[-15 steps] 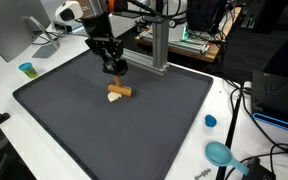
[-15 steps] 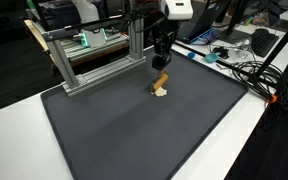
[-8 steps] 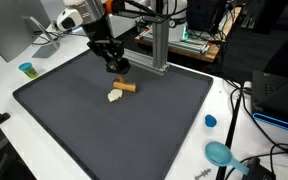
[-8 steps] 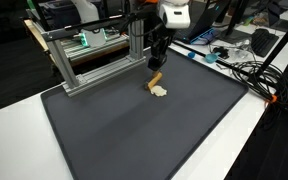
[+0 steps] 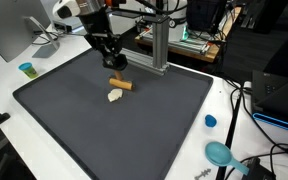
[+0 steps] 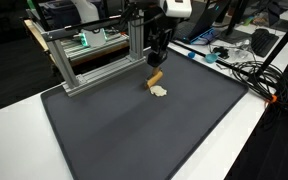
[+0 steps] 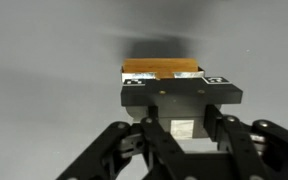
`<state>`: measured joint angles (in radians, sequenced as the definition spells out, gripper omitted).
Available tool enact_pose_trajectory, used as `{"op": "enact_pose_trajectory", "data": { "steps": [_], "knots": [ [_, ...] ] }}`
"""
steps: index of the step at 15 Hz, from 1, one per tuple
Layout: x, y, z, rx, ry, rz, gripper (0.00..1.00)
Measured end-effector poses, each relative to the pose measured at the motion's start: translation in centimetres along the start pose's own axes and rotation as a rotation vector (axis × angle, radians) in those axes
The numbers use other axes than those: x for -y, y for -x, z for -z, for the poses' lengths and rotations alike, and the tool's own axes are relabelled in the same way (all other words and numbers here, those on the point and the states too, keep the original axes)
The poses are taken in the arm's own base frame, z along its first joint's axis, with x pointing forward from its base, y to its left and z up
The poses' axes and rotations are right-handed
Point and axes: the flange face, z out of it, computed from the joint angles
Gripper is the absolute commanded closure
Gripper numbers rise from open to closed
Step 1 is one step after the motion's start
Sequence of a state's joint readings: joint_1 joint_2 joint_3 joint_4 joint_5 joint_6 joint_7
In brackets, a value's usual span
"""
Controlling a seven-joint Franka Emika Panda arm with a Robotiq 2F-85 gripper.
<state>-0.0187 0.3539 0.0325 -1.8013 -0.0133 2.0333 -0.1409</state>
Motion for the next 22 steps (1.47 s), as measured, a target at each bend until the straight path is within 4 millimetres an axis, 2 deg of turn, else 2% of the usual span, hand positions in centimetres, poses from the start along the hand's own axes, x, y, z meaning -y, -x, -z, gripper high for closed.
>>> {"op": "enact_pose_trajectory", "data": {
  "steps": [4, 11, 16, 22],
  "knots": [
    [-0.1, -0.1, 1.5, -0.044, 0.021, -0.030, 0.79],
    [0.1, -1.8, -0.8, -0.117, 0.028, -0.091, 0.79],
    [-0.2, -2.4, -0.6, -0.173, 0.034, -0.133, 0.79],
    [-0.2, -2.0, -0.8, -0.120, 0.031, -0.135, 0.79]
  ]
}}
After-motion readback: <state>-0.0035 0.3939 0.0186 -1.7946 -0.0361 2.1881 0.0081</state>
